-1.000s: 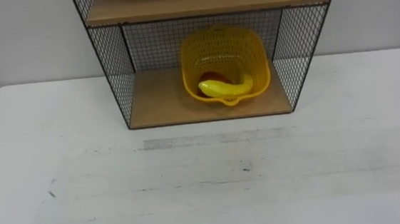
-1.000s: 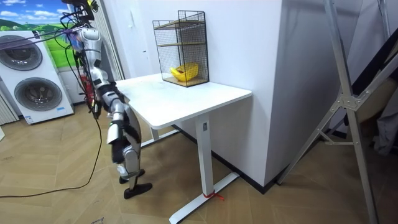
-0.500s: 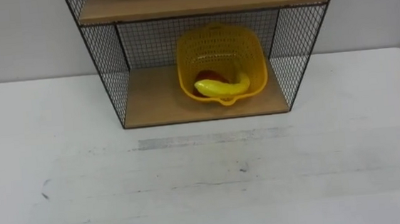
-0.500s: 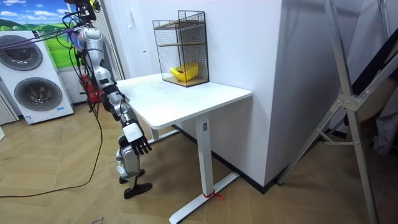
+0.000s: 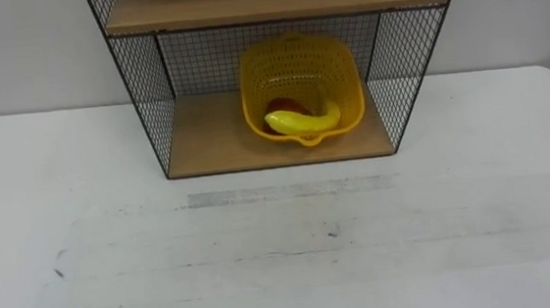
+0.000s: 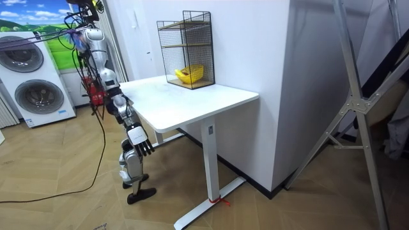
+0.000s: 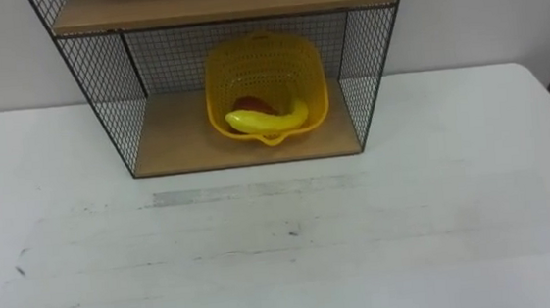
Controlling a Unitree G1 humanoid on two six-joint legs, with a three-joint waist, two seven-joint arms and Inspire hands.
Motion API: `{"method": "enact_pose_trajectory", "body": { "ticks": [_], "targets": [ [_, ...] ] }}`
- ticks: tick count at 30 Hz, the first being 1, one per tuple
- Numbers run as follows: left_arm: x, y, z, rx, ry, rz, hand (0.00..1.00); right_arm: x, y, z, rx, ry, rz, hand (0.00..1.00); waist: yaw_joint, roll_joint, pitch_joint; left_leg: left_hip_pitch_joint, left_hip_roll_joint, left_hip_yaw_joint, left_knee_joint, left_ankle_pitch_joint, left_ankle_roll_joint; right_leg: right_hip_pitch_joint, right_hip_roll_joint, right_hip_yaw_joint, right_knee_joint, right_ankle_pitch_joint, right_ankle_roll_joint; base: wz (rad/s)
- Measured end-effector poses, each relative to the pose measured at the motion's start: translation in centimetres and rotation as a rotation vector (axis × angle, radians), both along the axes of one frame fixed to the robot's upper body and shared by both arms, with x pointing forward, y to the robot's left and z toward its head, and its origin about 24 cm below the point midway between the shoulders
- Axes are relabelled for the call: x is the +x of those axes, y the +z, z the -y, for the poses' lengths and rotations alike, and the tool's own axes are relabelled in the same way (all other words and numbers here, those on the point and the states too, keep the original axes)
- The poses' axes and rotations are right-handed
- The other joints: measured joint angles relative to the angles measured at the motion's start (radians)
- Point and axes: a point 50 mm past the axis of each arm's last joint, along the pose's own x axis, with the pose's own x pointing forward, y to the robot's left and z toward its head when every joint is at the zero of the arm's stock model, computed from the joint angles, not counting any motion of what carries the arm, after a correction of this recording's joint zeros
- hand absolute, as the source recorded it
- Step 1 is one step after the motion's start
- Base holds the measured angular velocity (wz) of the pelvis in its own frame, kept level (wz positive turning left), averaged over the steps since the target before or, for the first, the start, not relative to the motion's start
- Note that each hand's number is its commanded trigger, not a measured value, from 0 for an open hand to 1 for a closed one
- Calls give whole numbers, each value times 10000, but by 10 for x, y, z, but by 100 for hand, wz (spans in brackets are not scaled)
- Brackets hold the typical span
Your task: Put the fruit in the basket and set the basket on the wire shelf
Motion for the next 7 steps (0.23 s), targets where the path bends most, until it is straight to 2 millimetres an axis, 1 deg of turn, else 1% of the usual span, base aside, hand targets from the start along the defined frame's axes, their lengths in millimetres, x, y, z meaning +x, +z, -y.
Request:
{"method": "enact_pose_trajectory", "body": {
  "ticks": [7],
  "targets": [
    [1,1,-1,199,-776,21,0,3,0,-3,352,234,241,0,5,-73,7,-158,19,63,3,4,0,-156,5,2,7,21,-4,0]
  ]
}}
